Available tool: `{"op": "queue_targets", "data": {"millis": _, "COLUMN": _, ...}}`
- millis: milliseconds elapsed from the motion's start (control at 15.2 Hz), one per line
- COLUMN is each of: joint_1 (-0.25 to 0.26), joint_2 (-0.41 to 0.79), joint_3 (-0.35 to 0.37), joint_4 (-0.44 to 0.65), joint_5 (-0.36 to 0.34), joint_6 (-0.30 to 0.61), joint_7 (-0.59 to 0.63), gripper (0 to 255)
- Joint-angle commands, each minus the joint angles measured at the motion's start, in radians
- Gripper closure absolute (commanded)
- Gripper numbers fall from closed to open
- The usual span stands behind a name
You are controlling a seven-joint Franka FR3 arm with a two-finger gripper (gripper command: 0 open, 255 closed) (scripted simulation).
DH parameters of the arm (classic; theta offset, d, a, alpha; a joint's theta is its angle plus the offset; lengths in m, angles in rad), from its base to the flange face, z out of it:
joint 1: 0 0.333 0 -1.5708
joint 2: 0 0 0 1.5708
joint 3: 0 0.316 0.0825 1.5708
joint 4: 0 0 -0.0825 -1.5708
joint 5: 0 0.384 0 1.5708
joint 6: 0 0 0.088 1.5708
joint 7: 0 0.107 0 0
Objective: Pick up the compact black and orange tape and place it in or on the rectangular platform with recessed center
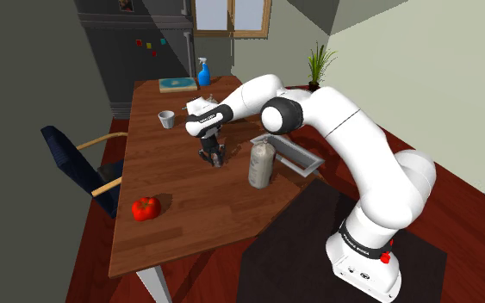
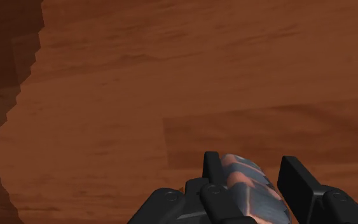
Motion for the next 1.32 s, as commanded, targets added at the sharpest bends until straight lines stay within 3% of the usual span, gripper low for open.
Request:
{"op": "queue_targets", "data": {"millis": 0, "joint_1": -0.001, "joint_2": 0.001, "joint_3": -0.001, "joint_4": 0.000, "joint_5": 0.000, "joint_6": 0.000, "joint_7": 0.000, "gripper": 255}}
{"op": "queue_targets", "data": {"millis": 1254, "joint_1": -0.007, "joint_2": -0.175, "joint_3": 0.009, "joint_4": -0.067, "joint_5": 0.009, "joint_6": -0.108, "joint_7": -0.011, "gripper": 255}}
